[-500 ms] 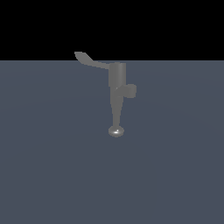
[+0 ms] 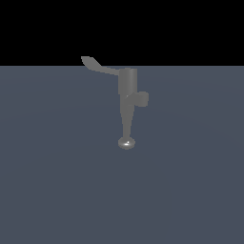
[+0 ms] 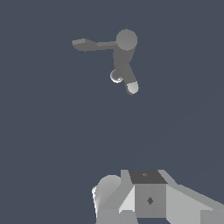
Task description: Turn on the faucet by rotating a designated handle.
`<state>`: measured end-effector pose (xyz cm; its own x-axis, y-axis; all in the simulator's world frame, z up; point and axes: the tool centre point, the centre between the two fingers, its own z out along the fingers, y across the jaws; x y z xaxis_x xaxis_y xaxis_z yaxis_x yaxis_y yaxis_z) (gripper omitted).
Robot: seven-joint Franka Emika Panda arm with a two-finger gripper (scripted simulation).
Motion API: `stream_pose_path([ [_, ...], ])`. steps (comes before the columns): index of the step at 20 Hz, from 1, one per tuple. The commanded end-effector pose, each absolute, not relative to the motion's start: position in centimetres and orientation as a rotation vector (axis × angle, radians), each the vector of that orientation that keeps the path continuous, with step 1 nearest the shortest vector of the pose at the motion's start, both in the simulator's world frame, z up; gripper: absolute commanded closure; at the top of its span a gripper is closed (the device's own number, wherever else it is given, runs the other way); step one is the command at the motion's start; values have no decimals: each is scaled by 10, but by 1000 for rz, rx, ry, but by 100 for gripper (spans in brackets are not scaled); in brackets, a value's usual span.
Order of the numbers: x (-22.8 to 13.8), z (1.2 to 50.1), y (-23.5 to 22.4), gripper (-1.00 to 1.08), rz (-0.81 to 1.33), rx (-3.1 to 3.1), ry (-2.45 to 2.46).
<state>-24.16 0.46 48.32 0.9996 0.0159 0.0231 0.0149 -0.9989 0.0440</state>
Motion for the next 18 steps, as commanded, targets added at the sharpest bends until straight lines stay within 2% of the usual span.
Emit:
stream_pose_path([
  [1, -241, 483, 4, 108, 35, 3097, 22],
  [9, -236, 481, 6, 108, 35, 3104, -13],
  [18, -212, 474, 11, 108, 31, 3126, -174],
])
